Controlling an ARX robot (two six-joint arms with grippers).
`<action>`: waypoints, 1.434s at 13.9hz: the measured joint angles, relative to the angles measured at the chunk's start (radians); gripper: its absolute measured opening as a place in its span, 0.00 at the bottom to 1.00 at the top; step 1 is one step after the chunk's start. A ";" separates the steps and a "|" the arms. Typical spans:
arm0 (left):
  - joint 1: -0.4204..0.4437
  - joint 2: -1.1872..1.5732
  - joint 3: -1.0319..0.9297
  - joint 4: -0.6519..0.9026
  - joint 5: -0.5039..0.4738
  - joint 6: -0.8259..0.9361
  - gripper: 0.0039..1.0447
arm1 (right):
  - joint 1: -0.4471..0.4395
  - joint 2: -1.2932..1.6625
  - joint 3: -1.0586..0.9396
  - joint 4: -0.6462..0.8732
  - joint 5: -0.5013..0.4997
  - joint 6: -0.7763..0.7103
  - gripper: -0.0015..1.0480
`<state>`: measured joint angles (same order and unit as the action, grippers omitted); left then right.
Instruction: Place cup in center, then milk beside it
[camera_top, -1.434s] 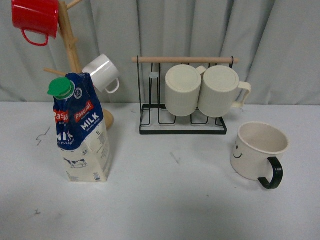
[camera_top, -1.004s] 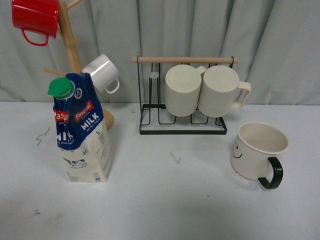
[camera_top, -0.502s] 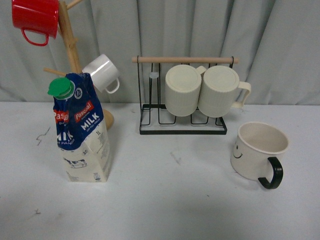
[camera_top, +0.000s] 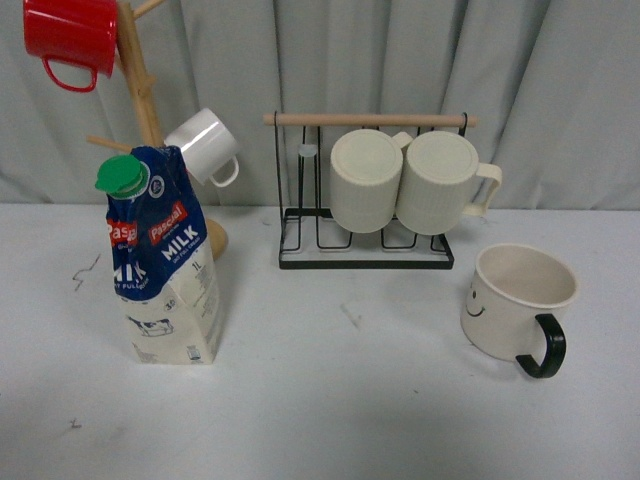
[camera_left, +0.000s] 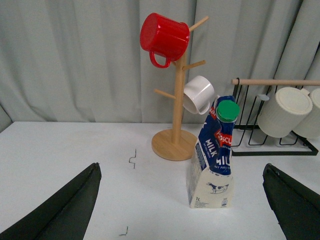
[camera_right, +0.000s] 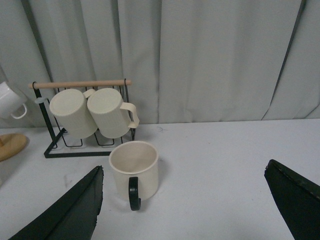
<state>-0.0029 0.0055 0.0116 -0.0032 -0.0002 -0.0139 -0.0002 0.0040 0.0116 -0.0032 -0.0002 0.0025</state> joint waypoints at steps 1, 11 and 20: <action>0.000 0.000 0.000 0.000 0.000 0.000 0.94 | 0.000 0.000 0.000 0.000 0.000 0.000 0.94; 0.000 0.000 0.000 0.000 0.000 0.000 0.94 | -0.167 0.219 0.021 0.145 -0.305 0.014 0.94; 0.000 0.000 0.000 0.000 0.000 0.000 0.94 | 0.002 1.704 0.931 0.218 0.072 0.231 0.94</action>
<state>-0.0029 0.0055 0.0116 -0.0032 -0.0002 -0.0139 0.0021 1.7081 0.9424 0.2146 0.0715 0.2337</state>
